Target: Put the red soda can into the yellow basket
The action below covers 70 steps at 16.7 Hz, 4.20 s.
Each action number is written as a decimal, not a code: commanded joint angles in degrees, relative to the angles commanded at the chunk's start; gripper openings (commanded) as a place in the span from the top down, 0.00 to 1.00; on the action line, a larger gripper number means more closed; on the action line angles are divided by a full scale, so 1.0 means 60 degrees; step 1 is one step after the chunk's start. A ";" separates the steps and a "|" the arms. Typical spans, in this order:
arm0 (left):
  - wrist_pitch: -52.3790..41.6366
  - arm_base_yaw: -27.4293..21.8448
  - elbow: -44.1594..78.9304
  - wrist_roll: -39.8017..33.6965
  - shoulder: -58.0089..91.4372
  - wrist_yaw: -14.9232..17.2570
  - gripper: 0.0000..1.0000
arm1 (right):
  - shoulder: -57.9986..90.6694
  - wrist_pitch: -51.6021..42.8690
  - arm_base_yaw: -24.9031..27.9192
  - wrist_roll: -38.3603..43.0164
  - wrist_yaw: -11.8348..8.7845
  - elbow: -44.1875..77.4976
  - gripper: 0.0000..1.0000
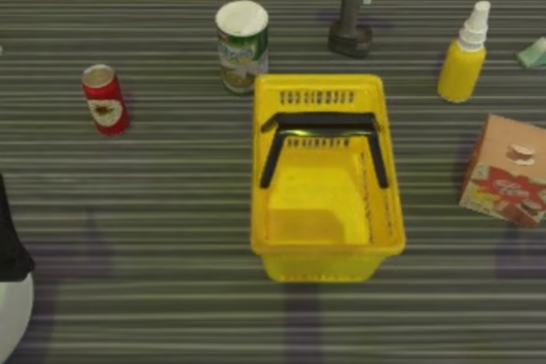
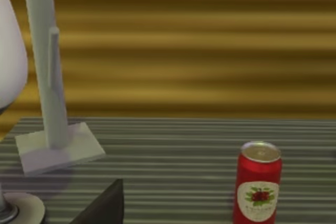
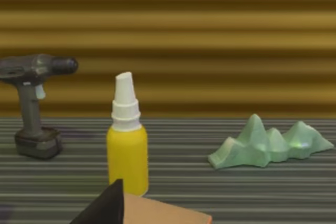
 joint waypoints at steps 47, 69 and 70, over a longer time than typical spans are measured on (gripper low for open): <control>-1.3793 -0.1097 2.3737 0.6803 2.4892 0.0075 0.00 | 0.0000 0.0000 0.0000 0.0000 0.0000 0.0000 0.00; -1.2330 -0.1103 2.2044 0.6795 2.4715 0.0072 0.98 | 0.0000 0.0000 0.0000 0.0000 0.0000 0.0000 0.00; -1.2330 -0.1103 2.2044 0.6795 2.4715 0.0072 1.00 | 0.0000 0.0000 0.0000 0.0000 0.0000 0.0000 0.00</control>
